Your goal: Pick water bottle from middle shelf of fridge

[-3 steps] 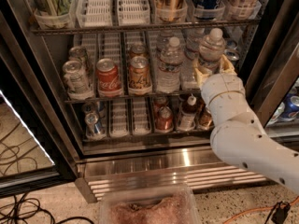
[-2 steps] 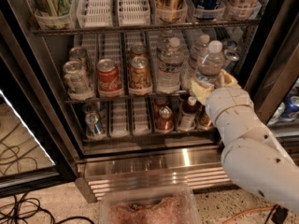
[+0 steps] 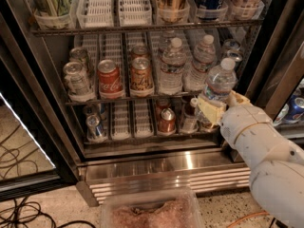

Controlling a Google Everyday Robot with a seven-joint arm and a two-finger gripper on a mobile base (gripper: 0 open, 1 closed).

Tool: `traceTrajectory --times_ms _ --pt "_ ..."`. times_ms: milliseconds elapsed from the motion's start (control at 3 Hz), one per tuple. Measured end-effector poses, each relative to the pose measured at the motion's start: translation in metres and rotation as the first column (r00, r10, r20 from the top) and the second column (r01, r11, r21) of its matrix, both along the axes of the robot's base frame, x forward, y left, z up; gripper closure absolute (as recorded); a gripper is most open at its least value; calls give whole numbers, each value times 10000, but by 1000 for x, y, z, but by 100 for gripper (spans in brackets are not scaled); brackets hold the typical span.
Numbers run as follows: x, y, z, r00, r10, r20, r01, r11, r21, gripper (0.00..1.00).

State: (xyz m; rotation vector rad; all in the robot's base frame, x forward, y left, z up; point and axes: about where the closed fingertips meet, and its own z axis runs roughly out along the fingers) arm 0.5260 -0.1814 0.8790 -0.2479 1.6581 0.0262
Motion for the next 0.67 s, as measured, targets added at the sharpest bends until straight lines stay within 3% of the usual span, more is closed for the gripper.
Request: traceTrajectory --times_ms 667 --pt "-6 3 -14 9967 471 -655 -443 9980 441 100"
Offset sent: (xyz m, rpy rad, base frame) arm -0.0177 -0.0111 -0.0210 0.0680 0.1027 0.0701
